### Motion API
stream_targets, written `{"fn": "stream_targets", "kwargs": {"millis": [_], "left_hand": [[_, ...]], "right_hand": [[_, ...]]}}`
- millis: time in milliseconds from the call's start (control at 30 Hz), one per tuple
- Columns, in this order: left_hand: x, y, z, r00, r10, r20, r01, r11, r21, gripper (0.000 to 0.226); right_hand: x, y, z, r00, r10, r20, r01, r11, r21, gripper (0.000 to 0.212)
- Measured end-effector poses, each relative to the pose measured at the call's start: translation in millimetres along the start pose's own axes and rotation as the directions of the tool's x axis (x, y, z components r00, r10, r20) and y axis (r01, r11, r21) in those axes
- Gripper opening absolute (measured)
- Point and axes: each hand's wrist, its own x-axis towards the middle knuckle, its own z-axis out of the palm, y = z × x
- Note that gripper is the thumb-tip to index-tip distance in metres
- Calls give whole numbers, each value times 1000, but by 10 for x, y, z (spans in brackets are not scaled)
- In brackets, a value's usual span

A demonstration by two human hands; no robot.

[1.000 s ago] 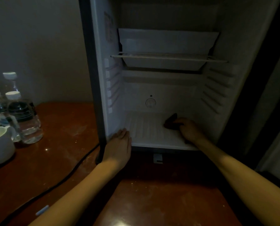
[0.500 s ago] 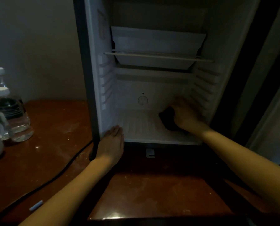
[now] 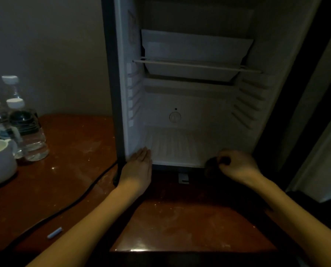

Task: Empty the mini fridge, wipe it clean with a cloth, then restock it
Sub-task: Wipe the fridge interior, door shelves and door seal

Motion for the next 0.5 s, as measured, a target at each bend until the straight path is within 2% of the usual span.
{"fn": "stream_targets", "kwargs": {"millis": [33,100,133,200,233,300,400,500], "left_hand": [[-48,-17,-26,1000,15,-27,-16,1000,-22,47],[-169,-54,-72,992,83,-98,-85,996,-13,41],[-216,-98,-77,987,99,-129,-101,995,-10,39],[-320,-161,-120,985,109,-136,-109,994,7,37],[-362,-172,-155,986,109,-127,-109,994,7,38],[-399,-225,-193,989,118,-91,-119,993,-7,42],[-407,-313,-236,985,161,-66,-163,986,-29,46],[-394,-359,-228,982,168,-88,-173,983,-61,44]], "right_hand": [[-60,-47,-83,1000,2,-28,-2,1000,2,23],[-79,-45,-129,983,-64,-172,52,996,-69,32],[-67,-49,-115,978,-130,-162,108,985,-138,38],[-5,15,-4,981,-183,60,193,947,-257,48],[33,67,54,974,-174,147,207,945,-255,49],[73,142,114,962,-219,163,243,959,-148,43],[128,173,232,955,-295,28,292,954,70,44],[241,-29,375,907,-413,77,406,909,89,22]]}}
